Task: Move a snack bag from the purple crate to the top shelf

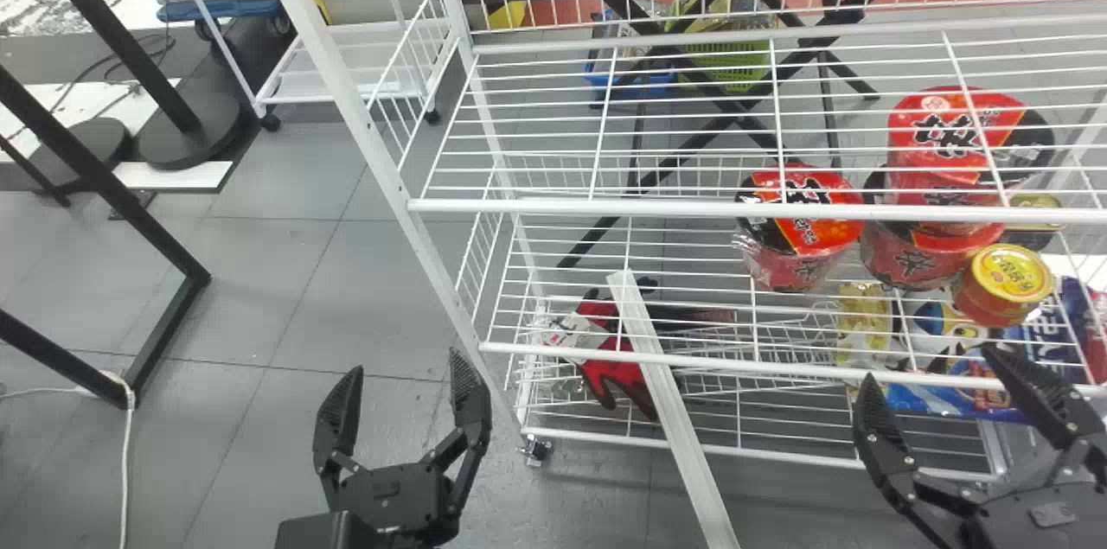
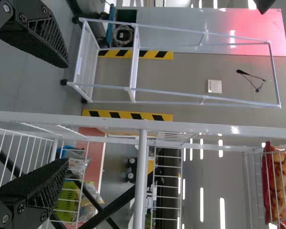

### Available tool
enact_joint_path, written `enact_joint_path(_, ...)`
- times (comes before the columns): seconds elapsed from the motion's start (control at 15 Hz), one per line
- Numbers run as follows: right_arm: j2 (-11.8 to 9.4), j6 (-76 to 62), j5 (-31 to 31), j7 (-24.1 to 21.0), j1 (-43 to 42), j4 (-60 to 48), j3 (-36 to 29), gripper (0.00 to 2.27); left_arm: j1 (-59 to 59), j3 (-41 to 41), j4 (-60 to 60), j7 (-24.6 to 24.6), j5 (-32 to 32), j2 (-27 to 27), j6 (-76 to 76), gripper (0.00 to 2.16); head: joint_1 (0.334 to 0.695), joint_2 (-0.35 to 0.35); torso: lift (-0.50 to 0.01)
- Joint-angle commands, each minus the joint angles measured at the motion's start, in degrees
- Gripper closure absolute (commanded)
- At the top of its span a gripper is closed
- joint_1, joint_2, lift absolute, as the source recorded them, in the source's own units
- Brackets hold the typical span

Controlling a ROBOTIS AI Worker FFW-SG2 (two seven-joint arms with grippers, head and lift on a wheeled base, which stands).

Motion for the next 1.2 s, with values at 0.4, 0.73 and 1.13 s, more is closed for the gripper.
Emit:
enact_joint_path(0.4,0.2,-4.0,-1.2,1.5,-0.4,1.3,-0.2,0.10,-0.4,0.0,0.2,0.0,0.2,0.1,0.2,0.12,0.695,0.221,-0.449)
enact_joint_path(0.73,0.2,-3.0,-1.3,1.5,-0.5,1.2,-0.2,0.10,-0.4,0.0,0.1,0.0,0.2,0.3,0.4,0.12,0.695,0.223,-0.449)
enact_joint_path(1.13,0.1,-3.9,-1.3,1.7,-0.4,0.9,-0.1,0.09,-0.4,0.0,-0.3,0.0,0.2,0.3,0.7,0.12,0.695,0.222,-0.453)
